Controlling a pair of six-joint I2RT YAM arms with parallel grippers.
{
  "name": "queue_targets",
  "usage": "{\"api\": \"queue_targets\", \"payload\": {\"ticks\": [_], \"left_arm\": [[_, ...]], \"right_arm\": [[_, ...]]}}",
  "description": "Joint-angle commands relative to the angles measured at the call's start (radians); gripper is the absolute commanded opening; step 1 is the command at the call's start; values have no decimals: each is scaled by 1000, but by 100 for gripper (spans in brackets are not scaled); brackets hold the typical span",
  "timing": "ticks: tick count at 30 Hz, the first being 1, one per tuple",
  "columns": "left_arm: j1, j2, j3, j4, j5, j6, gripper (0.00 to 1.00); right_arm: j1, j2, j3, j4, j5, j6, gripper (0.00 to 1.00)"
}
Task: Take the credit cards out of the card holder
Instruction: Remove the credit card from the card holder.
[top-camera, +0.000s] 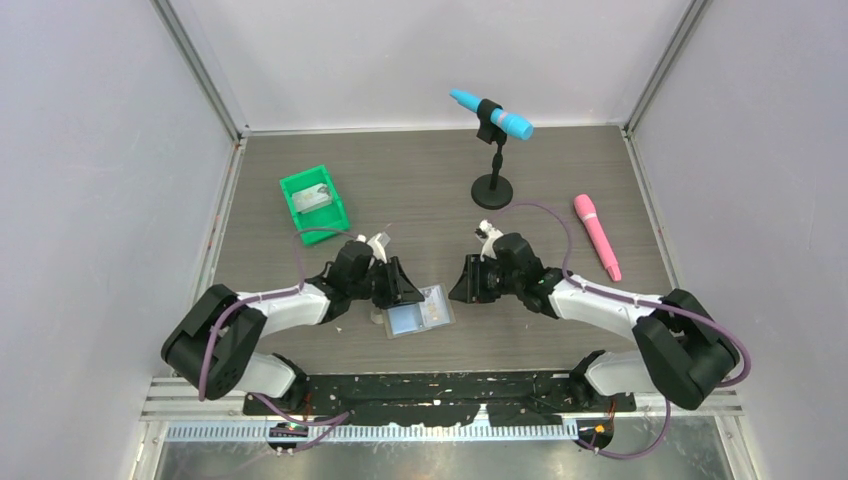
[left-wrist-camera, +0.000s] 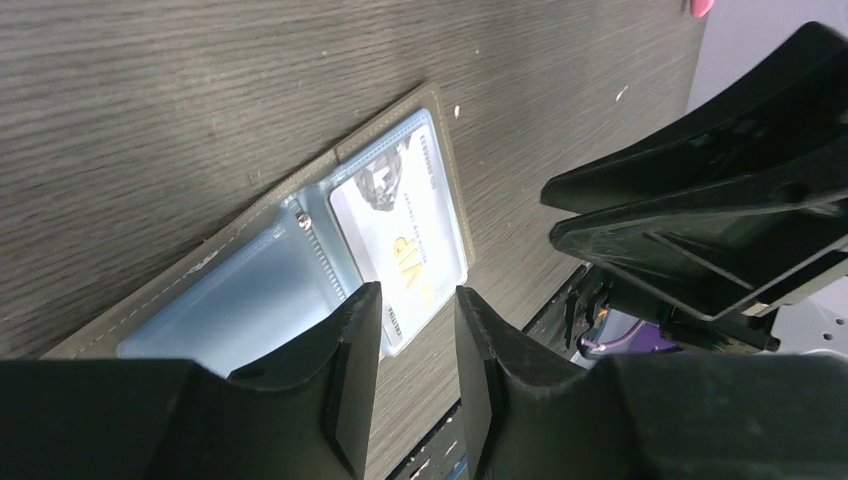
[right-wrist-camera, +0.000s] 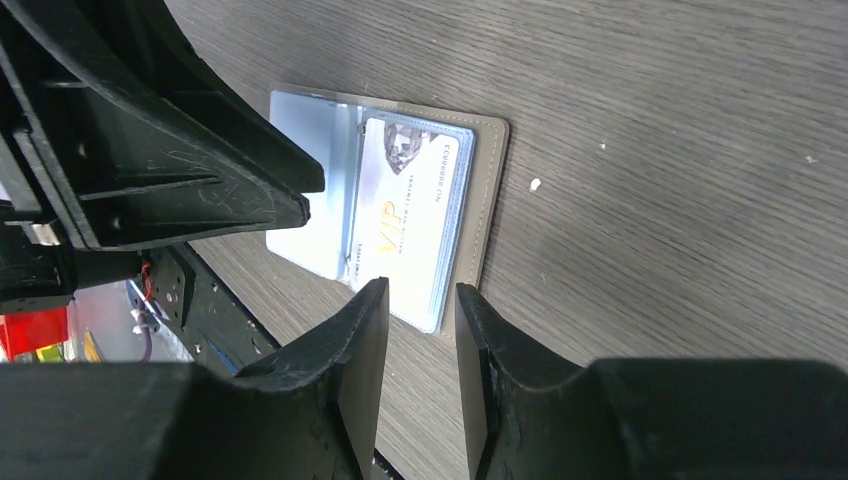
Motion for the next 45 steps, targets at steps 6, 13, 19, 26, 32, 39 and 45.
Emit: {"api": "queue_targets", "payload": {"ticks": [6, 13, 19, 26, 32, 39, 45], "left_arm": [[-5, 14, -41, 123, -33, 1, 35], [-7, 37, -58, 144, -44, 9, 35], [-8, 46, -60, 145, -46, 16, 35], [-11, 48, -65, 147, -44, 19, 35], [-16, 48, -63, 150, -44, 21, 35], [-19, 55, -56, 154, -42, 20, 35], [-25, 69, -54, 176, -35, 12, 35]], "right_arm": [[15, 87, 48, 119, -42, 8, 36], [32, 132, 57, 147, -38, 15, 34], [47, 178, 70, 162, -38, 20, 33], [54, 212, 65, 184, -31, 26, 31], [58, 235, 59, 192, -27, 25, 29], [70, 249, 47, 208, -22, 37, 28], [76, 256, 35, 229, -31, 55, 27]]}}
